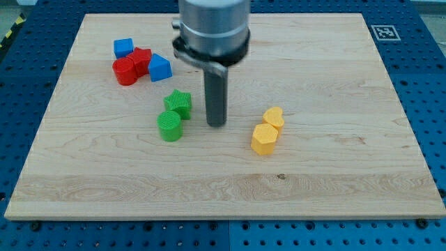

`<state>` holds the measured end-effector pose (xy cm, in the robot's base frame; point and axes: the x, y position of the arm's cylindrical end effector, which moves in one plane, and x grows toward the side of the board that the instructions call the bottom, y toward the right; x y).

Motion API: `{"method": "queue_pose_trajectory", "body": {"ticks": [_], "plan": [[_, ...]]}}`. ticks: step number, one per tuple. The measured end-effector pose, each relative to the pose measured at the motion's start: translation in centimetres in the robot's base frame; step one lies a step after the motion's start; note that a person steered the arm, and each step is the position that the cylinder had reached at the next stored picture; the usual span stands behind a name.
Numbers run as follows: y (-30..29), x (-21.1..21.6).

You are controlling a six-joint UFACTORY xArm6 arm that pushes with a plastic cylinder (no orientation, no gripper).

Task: Move the red star along with the red circle a bit down

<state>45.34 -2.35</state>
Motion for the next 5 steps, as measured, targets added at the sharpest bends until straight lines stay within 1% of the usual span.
{"method": "queue_pose_trajectory", "body": {"ticks": [1,2,3,4,5], "plan": [[-0.2,-6.5],[-3.5,-7.4],[-7.1,-6.0],[-11.1,-6.0],[-12.8,-8.9]]}}
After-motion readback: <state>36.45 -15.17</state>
